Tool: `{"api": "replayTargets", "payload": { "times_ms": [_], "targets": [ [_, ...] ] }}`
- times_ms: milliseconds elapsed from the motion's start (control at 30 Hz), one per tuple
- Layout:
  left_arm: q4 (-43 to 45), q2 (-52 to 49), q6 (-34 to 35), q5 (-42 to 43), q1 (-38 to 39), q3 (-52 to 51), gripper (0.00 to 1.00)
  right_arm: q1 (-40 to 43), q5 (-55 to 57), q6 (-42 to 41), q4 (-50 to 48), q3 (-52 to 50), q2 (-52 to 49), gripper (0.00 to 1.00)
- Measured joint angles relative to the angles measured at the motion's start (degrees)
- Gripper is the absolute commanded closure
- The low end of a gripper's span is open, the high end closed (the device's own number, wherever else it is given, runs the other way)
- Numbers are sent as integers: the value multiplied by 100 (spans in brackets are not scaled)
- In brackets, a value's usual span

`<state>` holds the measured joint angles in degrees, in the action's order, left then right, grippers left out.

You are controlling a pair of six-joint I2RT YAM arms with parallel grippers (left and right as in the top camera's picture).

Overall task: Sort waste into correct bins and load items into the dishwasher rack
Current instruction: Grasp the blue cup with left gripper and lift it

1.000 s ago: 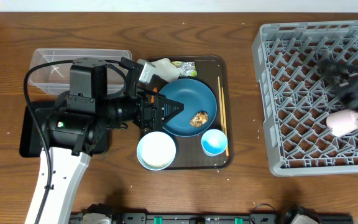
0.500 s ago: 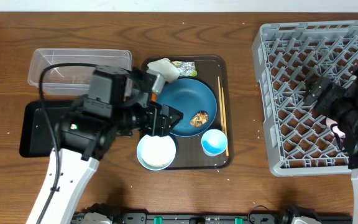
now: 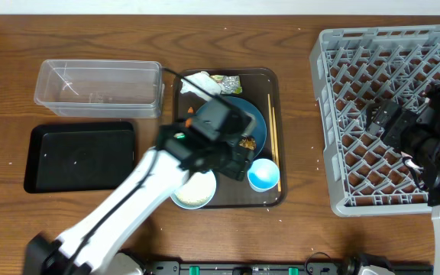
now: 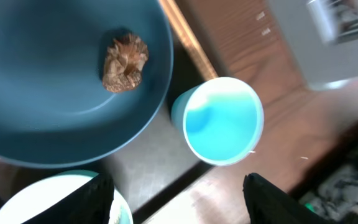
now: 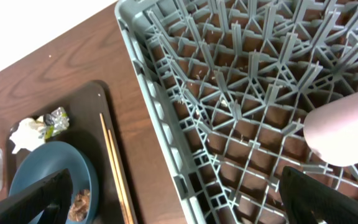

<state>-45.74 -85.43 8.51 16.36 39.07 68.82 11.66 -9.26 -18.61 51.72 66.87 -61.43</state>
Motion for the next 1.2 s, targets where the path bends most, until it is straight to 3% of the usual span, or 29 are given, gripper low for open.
{"api": "replayTargets", "payload": {
  "times_ms": [233, 333, 533, 633, 1000, 1200],
  "targets": [
    [304, -988, 533, -619, 389, -7, 35, 0, -15, 0, 146, 0, -2, 1],
    [540, -1274, 669, -662, 402, -9, 41, 0, -15, 0, 157, 0, -2, 1],
    [671, -1550, 809, -669, 457, -11, 72, 0, -15, 0, 160, 0, -2, 1],
    [756, -1552, 841, -662, 468, -11, 92, 0, -15, 0, 160, 0, -2, 1],
    [739, -1401, 804, -452, 433, -11, 94, 0, -15, 0, 181, 0, -2, 1],
    [719, -229, 804, -76, -55, -9, 94, 0, -280, 140, 170, 0, -2, 3]
  ]
}}
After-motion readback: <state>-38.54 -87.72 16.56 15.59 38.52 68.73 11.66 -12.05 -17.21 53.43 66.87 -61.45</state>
